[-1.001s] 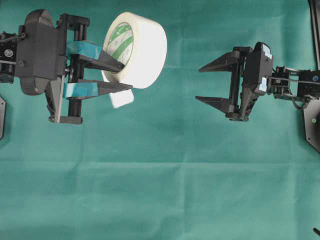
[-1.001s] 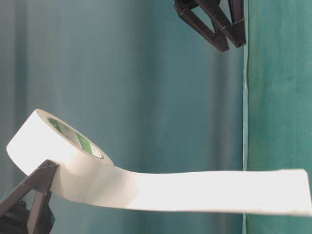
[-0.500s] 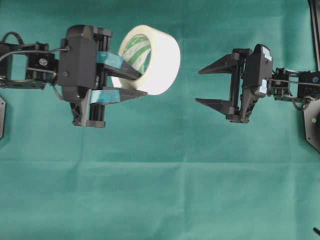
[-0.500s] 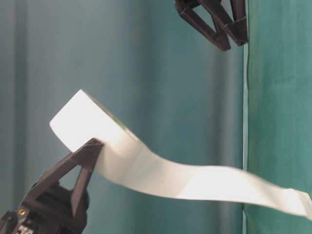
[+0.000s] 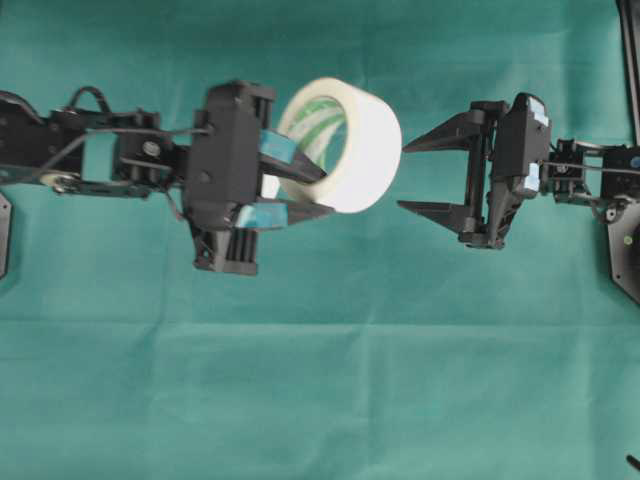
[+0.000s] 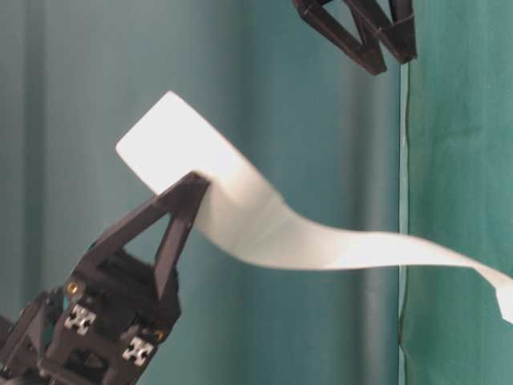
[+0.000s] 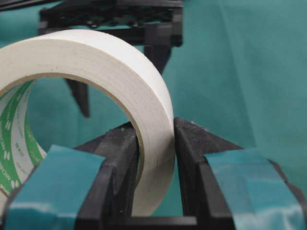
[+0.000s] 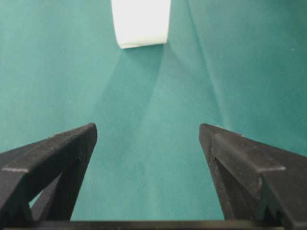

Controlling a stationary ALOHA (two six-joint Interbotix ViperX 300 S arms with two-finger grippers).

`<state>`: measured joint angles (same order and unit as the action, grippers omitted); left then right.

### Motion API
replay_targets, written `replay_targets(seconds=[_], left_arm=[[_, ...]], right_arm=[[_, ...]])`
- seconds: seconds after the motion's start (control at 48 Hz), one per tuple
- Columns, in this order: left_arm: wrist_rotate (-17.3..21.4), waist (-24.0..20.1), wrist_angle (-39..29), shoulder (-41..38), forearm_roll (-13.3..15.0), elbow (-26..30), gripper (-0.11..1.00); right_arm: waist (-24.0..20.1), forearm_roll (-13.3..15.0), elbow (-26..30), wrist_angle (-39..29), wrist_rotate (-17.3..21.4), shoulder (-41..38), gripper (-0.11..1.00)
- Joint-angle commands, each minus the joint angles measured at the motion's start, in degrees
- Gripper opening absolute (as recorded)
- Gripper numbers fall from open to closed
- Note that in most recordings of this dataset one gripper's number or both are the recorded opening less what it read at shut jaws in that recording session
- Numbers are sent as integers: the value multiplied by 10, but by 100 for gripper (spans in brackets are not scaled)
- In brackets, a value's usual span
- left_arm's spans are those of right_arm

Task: Peel off the duct tape with your right arm.
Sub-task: 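Bring the left gripper holding the roll back toward the center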

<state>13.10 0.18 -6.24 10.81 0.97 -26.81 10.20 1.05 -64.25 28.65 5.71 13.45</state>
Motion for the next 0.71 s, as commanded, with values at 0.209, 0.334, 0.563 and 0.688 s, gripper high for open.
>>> replay_targets(seconds=[0.209,0.334,0.563,0.688], left_arm=[[1,6,12,-45,0,50,20],[1,5,11,-64,0,60,20],[1,4,11,-95,0,67,20],[0,3,11,-110,1,72,20]], right_arm=[[-9,-1,-25,2,11,68,63],[-10,-1,-40,-2,12,100,63],[-10,-1,-60,-18,14,147,63],[-10,-1,-69,-25,14,177,63]])
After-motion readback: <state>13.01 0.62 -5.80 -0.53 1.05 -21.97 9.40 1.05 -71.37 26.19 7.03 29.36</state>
